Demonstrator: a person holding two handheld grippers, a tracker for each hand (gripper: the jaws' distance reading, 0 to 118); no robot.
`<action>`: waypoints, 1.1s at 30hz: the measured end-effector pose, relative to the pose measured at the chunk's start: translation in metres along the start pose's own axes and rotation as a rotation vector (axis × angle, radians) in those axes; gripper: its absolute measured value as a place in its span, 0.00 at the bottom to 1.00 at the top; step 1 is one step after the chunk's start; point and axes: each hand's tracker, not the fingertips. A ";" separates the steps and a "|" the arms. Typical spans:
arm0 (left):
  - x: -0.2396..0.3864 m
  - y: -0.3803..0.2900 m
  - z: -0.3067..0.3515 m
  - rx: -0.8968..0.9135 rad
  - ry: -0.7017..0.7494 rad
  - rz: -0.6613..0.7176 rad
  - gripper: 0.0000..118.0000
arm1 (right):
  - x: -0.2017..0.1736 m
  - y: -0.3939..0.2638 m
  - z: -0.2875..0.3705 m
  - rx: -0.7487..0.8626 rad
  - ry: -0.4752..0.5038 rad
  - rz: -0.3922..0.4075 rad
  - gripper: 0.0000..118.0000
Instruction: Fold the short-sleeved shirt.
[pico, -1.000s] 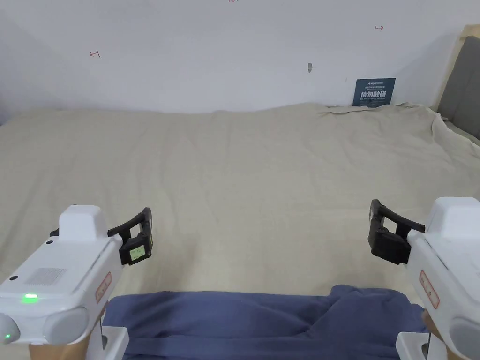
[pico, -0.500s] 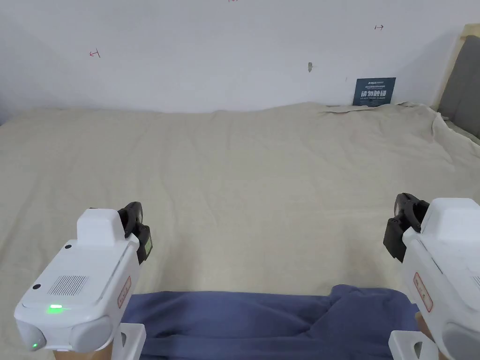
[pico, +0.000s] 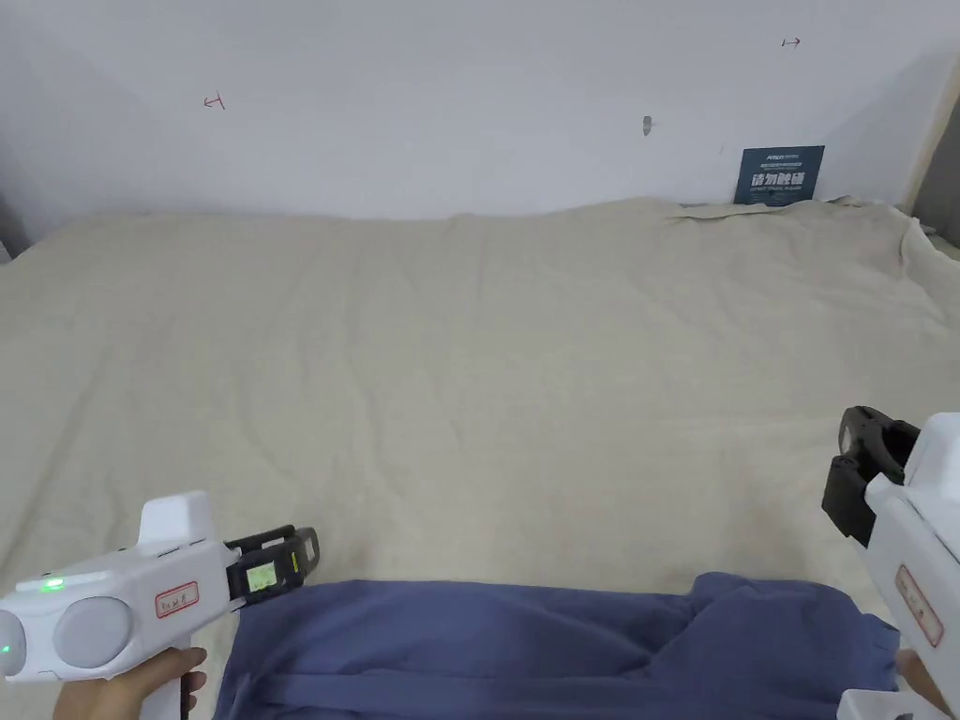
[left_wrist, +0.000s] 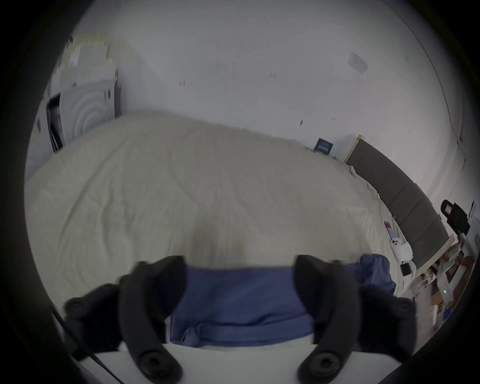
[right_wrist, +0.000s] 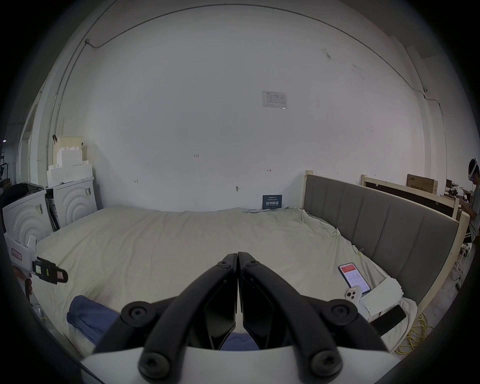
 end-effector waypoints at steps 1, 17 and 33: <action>-0.008 -0.002 -0.003 -0.029 -0.002 0.009 0.90 | 0.000 0.000 -0.001 -0.003 0.000 0.000 0.01; -0.080 -0.035 -0.067 -0.282 0.043 0.117 0.71 | 0.003 -0.015 -0.014 -0.068 0.008 0.004 0.01; -0.060 -0.034 -0.079 -0.329 0.026 0.031 0.06 | 0.012 -0.022 -0.014 -0.110 0.000 -0.008 0.01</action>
